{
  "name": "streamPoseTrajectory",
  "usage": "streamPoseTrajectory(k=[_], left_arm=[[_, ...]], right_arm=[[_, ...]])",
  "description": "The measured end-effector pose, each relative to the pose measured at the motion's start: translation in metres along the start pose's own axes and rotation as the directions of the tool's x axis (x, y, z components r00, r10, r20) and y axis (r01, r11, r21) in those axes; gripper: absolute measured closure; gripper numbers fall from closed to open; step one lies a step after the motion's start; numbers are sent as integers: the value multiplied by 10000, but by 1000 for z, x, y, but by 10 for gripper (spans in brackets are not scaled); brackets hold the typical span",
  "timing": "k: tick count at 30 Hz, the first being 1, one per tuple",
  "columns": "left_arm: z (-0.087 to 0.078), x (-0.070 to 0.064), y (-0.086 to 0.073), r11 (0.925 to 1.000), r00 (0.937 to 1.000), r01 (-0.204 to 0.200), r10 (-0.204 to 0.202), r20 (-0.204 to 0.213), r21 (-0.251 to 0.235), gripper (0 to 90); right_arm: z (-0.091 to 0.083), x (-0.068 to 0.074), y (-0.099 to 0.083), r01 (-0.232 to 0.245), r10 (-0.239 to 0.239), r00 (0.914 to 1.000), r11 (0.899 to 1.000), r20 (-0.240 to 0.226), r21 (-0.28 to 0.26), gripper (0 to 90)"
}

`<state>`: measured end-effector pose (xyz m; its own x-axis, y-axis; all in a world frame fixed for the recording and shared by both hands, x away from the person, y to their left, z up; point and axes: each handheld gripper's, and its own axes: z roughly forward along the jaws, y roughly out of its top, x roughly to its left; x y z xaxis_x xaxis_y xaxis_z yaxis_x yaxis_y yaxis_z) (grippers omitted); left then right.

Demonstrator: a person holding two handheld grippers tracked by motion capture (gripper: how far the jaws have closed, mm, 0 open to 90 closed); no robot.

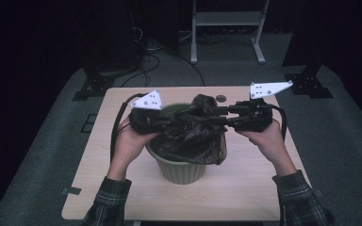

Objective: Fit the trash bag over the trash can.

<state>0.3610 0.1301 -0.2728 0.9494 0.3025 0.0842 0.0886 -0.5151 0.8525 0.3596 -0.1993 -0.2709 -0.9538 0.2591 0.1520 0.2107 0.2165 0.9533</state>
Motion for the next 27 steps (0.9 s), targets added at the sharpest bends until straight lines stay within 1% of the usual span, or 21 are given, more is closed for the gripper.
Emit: streamPoseTrajectory(k=[2, 3, 5, 7, 10, 13, 16, 17, 19, 20, 21, 22, 24, 25, 26, 27], left_arm=[[-8, 1, -4, 10000, 9999, 65, -65, -120, -12, 900], [-12, 1, -6, 9999, 9999, 124, -125, -100, -69, 900], [-17, 1, -9, 9998, 9997, 169, -170, -154, -68, 900], [-20, 0, -11, 9998, 9998, 150, -152, -158, -99, 900], [-21, -1, -12, 9999, 9998, 123, -124, -151, -71, 900], [-19, -3, -12, 9999, 9999, 112, -112, -95, -65, 900], [-17, -5, -11, 10000, 10000, 47, -47, -10, -61, 900], [-17, -6, -10, 9999, 10000, 67, -67, -6, -83, 900], [-17, -6, -10, 9999, 10000, 54, -54, 20, -118, 900], [-17, -6, -10, 9999, 10000, 60, -60, 13, -127, 900], [-17, -6, -10, 9999, 10000, 52, -52, 3, -127, 900], [-18, -6, -11, 9999, 10000, 52, -53, -21, -124, 900], [-21, -5, -14, 9999, 9999, 88, -89, -148, -55, 900], [-23, -4, -15, 9999, 9997, 136, -137, -202, -30, 900], [-26, -2, -18, 9998, 9994, 186, -187, -285, -37, 900], [-30, -1, -23, 9994, 9988, 332, -335, -361, -79, 900]], right_arm=[[-5, -3, -5, -76, 76, 9997, 10000, 236, -14, 584], [-8, -5, -8, -106, 107, 9991, 9999, 410, -33, 577], [-13, -10, -13, -281, 291, 9976, 9995, 636, -163, 576], [-16, -15, -15, -483, 507, 9954, 9984, 812, -307, 577], [-15, -18, -13, -536, 594, 9921, 9971, 1103, -544, 577], [-9, -20, -4, -482, 554, 9910, 9970, 1216, -612, 578], [3, -21, 6, -358, 413, 9903, 9984, 1326, -429, 577], [7, -22, 8, -382, 428, 9904, 9986, 1315, -374, 577], [16, -25, 11, -488, 509, 9882, 9986, 1444, -182, 577], [21, -27, 11, -567, 571, 9885, 9984, 1404, -67, 581], [25, -28, 11, -614, 604, 9894, 9981, 1320, 32, 630], [29, -28, 11, -636, 594, 9891, 9976, 1351, 268, 720], [34, -25, 8, -401, 272, 9845, 9966, 1732, 715, 866], [33, -24, 6, -323, 187, 9855, 9964, 1689, 781, 892], [32, -23, 5, -294, 156, 9851, 9965, 1715, 780, 900], [29, -22, 4, -277, 147, 9842, 9971, 1765, 709, 900]])
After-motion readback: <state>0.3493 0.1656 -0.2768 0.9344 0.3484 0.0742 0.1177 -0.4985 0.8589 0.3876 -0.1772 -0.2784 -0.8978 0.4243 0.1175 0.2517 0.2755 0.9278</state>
